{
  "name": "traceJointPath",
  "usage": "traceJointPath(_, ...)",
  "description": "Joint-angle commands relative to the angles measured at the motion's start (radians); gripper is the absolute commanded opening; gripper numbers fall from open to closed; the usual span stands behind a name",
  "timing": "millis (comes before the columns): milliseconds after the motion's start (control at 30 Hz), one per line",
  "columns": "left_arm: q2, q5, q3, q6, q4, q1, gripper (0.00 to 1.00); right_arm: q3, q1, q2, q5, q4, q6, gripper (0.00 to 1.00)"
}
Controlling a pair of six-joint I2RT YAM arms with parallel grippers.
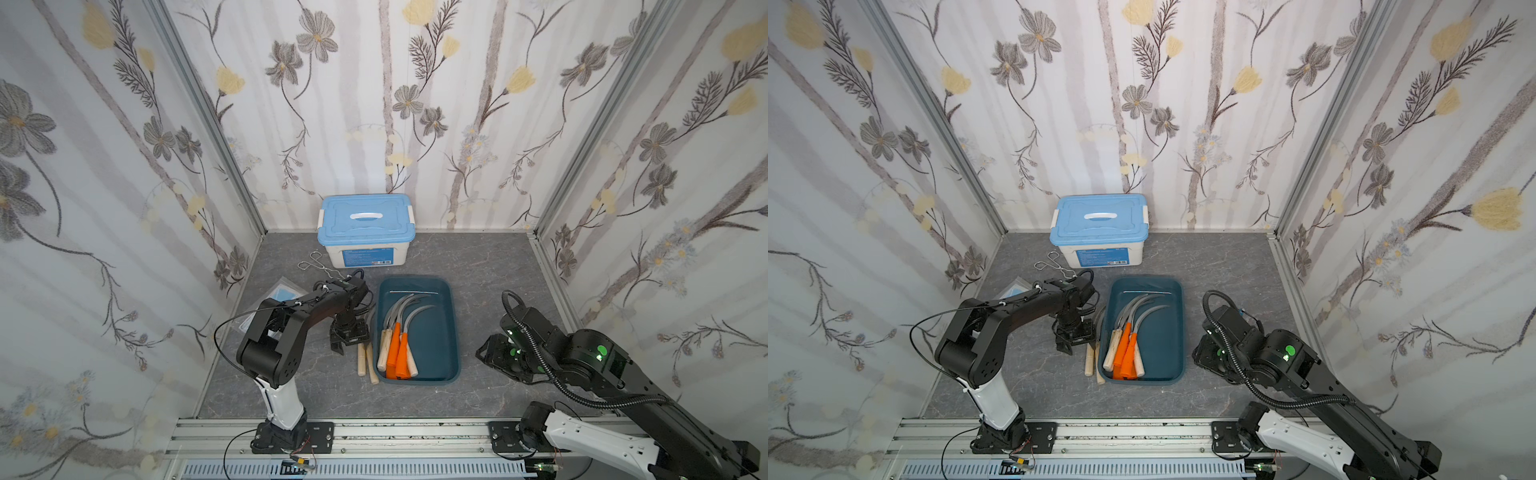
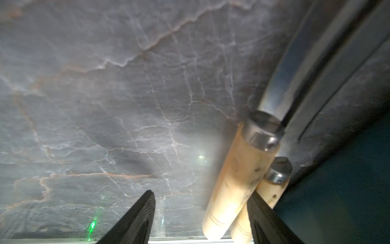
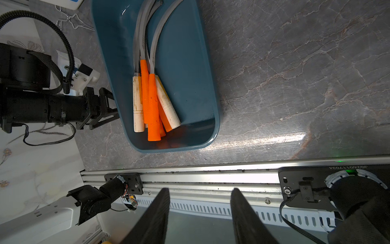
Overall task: Put small sickles into storage boxes
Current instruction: Pick up the sickle at the center of the board.
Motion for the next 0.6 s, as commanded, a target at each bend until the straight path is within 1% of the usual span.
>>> traceJointPath(0, 0.010, -0.013, 0.004, 0.009, -0.008, -0.001, 0.72, 0.001, 0.000, -0.004, 0.013, -0.002, 0.021, 0.49)
traceJointPath(167, 0.023, -0.034, 0.009, 0.021, -0.012, 0.000, 0.71, -0.007, 0.000, -0.008, 0.013, -0.002, 0.025, 0.49)
traceJointPath(400, 0.038, -0.072, 0.020, 0.024, -0.026, -0.001, 0.64, -0.029, 0.001, -0.019, 0.012, 0.011, 0.032, 0.49)
traceJointPath(567, 0.047, -0.084, 0.010, 0.019, -0.032, 0.009, 0.64, -0.037, 0.001, -0.029, 0.012, 0.014, 0.036, 0.49)
